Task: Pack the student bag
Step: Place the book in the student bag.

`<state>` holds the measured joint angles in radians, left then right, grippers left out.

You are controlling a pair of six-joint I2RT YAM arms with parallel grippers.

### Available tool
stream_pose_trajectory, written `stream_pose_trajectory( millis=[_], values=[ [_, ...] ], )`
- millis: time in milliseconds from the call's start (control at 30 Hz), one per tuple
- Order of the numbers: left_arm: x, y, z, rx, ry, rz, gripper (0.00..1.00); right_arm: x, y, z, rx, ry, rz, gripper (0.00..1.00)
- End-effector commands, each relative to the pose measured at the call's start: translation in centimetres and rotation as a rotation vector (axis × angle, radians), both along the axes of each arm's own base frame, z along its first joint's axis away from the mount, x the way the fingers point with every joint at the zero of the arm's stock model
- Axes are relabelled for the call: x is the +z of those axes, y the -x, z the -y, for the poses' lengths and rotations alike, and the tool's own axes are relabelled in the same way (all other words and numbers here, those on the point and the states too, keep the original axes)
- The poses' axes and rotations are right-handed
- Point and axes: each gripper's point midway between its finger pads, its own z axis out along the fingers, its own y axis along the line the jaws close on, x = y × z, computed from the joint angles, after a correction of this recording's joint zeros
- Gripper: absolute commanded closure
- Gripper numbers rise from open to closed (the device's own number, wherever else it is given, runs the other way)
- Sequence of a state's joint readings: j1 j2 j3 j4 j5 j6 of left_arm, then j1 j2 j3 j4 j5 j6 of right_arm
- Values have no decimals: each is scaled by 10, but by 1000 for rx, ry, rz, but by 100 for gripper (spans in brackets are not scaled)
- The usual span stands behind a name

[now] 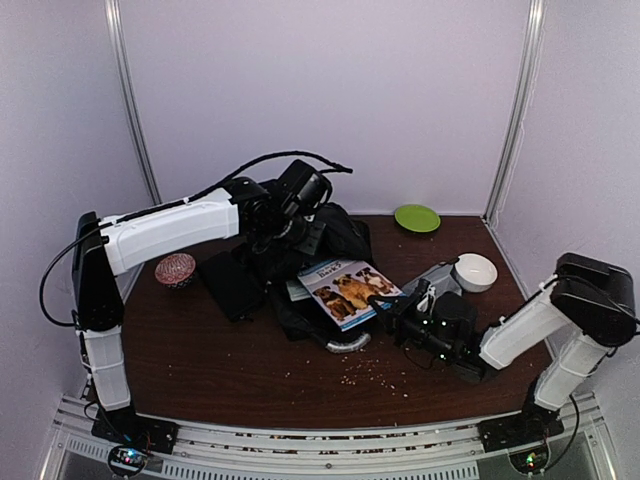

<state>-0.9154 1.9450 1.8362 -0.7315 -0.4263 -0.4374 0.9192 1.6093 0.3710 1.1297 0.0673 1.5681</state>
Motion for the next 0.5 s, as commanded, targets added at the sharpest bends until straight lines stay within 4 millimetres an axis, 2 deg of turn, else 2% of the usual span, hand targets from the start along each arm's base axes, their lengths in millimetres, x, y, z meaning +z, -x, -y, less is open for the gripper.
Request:
stream_pose_trajectory(
  millis=[0, 133, 233, 467],
  values=[
    [68, 4, 24, -21, 282, 74, 100, 30, -15, -20, 15, -229, 57, 100],
    [71, 7, 32, -60, 299, 68, 100, 14, -28, -29, -11, -209, 28, 100],
    [72, 5, 23, -35, 277, 77, 100, 7, -38, -30, -36, -175, 20, 100],
    [79, 5, 23, -82, 267, 80, 100, -13, -60, -44, -36, -96, -16, 100]
  ],
)
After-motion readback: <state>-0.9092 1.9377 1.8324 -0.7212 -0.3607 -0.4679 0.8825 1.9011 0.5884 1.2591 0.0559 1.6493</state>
